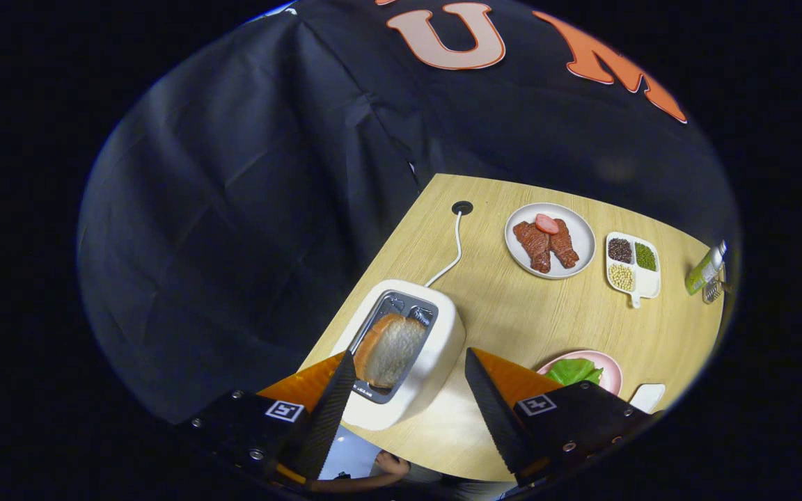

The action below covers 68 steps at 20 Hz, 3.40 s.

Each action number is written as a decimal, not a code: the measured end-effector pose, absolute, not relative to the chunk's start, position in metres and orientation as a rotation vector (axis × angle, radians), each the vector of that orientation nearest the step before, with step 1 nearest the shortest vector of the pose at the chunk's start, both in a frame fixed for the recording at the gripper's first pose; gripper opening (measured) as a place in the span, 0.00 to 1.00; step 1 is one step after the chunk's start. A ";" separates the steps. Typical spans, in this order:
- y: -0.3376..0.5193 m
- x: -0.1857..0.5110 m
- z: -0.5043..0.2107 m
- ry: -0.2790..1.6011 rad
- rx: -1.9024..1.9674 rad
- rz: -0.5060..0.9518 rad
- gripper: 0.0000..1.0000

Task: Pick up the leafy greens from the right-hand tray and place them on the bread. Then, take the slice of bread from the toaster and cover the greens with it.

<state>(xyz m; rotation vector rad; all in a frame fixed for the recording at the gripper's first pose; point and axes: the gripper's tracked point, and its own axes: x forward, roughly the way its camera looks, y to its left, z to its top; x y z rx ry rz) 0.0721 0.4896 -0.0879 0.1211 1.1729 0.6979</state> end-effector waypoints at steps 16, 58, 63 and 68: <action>0.537 0.058 -0.156 1.306 -0.078 0.615 0.68; 0.329 0.073 -0.090 1.034 0.657 0.640 0.11; 0.302 0.073 -0.123 1.053 0.724 0.614 0.11; 0.280 0.072 -0.164 1.071 0.767 0.579 0.11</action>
